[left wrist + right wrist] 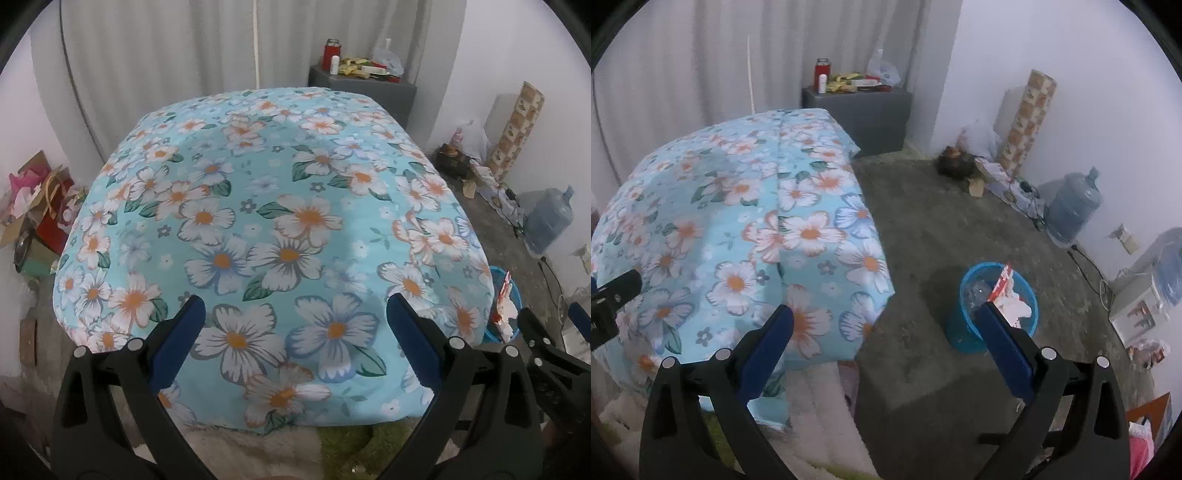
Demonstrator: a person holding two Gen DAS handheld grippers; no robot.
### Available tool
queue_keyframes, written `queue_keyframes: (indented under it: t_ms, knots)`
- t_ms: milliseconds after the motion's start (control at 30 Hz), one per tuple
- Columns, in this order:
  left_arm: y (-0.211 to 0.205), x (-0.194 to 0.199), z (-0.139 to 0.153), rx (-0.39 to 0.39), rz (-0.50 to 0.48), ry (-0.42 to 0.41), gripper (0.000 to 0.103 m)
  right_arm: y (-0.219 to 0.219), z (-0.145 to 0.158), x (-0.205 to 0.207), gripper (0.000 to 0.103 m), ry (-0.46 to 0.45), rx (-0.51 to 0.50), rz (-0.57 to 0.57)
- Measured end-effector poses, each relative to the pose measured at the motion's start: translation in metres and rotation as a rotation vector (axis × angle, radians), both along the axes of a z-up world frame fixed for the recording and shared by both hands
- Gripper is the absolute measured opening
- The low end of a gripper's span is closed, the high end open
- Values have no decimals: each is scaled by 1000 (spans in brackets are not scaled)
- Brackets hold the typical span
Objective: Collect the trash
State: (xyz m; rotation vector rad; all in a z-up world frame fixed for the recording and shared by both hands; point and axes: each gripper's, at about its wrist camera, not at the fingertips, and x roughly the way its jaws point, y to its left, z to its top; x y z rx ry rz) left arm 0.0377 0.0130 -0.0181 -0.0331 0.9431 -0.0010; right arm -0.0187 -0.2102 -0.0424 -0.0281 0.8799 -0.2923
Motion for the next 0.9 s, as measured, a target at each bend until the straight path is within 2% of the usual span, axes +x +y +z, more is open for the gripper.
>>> queue_keyframes:
  t_ms: [300,900]
  knots:
    - [2,5,1,5,9,5,94,-13,-3,-1,97,31,4,-40]
    - [-13,1,2,7,-52,19,94,-20,0,-5,97,41,-2,-59]
